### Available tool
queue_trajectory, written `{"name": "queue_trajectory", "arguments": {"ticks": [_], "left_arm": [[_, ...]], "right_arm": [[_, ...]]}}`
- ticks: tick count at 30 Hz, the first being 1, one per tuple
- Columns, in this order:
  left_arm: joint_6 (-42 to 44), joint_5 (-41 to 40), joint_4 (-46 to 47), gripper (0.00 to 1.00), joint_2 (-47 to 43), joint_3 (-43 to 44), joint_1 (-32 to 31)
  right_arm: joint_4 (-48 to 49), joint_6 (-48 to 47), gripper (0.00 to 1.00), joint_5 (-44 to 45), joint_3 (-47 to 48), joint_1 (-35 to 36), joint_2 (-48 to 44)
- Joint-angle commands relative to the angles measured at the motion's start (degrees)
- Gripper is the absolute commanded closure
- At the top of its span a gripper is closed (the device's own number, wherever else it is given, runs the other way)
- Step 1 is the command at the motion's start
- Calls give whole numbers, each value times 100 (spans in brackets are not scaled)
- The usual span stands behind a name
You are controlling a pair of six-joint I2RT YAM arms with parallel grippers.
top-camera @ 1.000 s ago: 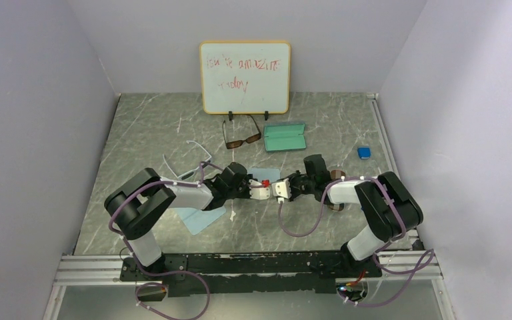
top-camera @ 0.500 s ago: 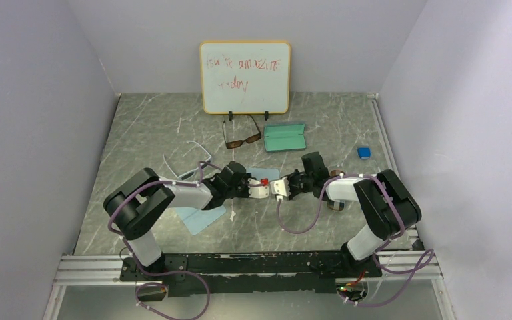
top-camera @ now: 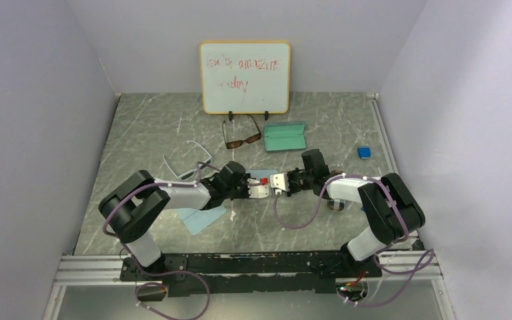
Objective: Organize the sunglasses
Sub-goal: Pick up the glasses cleaning cloth from the center of the board.
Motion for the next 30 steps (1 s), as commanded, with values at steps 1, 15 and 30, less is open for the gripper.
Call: {"name": "queue_trajectory", "arguments": {"ticks": [1,15,30], "left_arm": [[-12,303,96,95,-280,91,-104],[-214,314,-160,95,-194,745,-57],[-386,55,-500,95,562,1913,-49]], "right_arm": [[-27,371,100,2,213,-84,-186],[-76,807,100,-300,425,-757,-506],[-254,905,100,-164,731,-1206,-778]]}}
